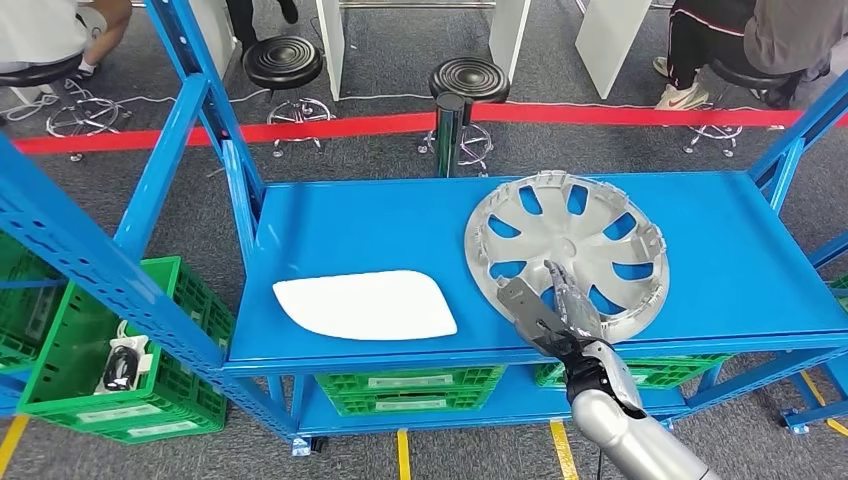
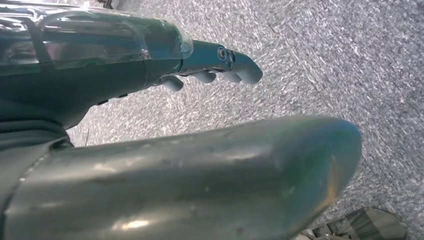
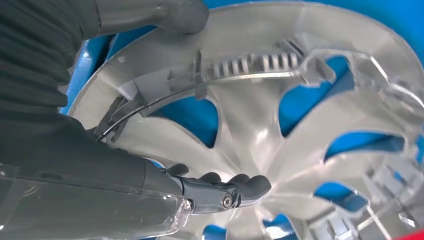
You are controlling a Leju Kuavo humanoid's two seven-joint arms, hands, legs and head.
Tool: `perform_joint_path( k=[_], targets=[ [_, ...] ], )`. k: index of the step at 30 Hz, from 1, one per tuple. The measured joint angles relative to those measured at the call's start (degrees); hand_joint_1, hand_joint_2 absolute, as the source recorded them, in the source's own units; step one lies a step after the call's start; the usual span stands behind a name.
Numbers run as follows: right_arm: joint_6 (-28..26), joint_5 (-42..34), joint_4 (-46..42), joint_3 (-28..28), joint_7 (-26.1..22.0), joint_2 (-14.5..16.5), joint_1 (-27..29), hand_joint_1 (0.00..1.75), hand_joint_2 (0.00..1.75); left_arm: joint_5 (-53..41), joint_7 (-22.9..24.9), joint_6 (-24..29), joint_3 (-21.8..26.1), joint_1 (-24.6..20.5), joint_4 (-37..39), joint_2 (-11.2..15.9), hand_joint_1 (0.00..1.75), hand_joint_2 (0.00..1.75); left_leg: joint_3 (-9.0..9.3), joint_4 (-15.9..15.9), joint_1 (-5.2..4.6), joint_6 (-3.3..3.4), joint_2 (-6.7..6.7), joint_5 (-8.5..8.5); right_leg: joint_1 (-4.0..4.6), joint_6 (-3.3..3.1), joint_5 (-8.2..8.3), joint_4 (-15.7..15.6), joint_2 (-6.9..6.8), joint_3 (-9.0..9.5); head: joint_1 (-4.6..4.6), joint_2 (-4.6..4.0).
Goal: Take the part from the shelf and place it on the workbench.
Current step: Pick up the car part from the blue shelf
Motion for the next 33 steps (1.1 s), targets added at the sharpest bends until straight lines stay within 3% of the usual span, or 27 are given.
perform_joint_path(
  k=[2, 6, 7, 14, 19, 30, 33],
  targets=[
    [1.9, -0.2, -0.1, 0.1, 1.2, -1.1, -0.7, 0.0, 1.75, -0.2, -0.1, 0.1, 0.0, 0.0, 0.0, 0.0, 0.0, 0.0, 0.11, 0.0, -0.01, 0.03, -0.12, -0.02, -0.01, 0.05, -0.03, 0.0, -0.03, 0.13, -0.03, -0.01],
    [5.7, -1.4, 0.0, 0.4, 2.2, -3.8, -2.0, 1.68, 1.75, -0.2, -0.5, 0.6, 0.3, 0.0, 0.0, 0.1, 0.0, 0.0, 0.05, 0.0, -0.02, 0.15, -0.36, 0.09, -0.01, 0.15, 0.05, -0.1, -0.19, 0.23, 0.08, -0.01],
    [6.9, -1.9, -0.2, 0.5, 2.5, -4.4, -2.3, 1.75, 1.75, -0.2, -0.6, 0.7, 0.3, 0.0, 0.0, 0.1, 0.0, 0.0, 0.05, 0.0, -0.03, 0.16, -0.38, 0.11, -0.02, 0.17, 0.08, -0.1, -0.21, 0.25, 0.1, -0.01],
    [13.0, -3.7, -1.9, 1.0, 4.4, -9.1, -3.5, 1.75, 1.75, -0.2, -0.9, 1.4, 0.8, 0.0, 0.0, 0.0, 0.0, 0.0, 0.02, 0.0, -0.08, 0.26, -0.29, 0.06, -0.07, 0.26, 0.13, -0.3, -0.24, 0.37, 0.15, -0.01],
    [13.9, -4.4, -3.2, 1.0, 4.5, -11.5, -3.5, 1.75, 1.75, -0.2, -0.9, 1.5, 1.0, 0.0, 0.0, 0.0, 0.0, 0.0, 0.0, 0.0, -0.15, 0.36, -0.21, -0.01, -0.12, 0.29, 0.11, -0.3, -0.25, 0.43, 0.18, 0.01],
    [8.4, -5.9, -6.3, -1.6, 4.3, -14.4, -2.4, 1.75, 1.75, -0.2, -0.8, 2.2, 1.5, 0.0, 0.0, -0.5, 0.0, 0.0, -0.01, 0.0, -0.17, 0.41, -0.01, -0.07, -0.13, 0.35, 0.06, -0.3, -0.26, 0.41, 0.15, -0.01],
    [1.6, -10.9, -7.7, -2.5, -1.2, -14.7, -1.4, 1.75, 1.75, -0.2, -1.0, 2.2, 2.0, 0.0, 0.0, -0.5, 0.0, 0.0, -0.06, 0.0, -0.17, 0.41, 0.11, -0.08, -0.12, 0.36, 0.07, -0.3, -0.26, 0.42, 0.17, -0.01]
  ],
)
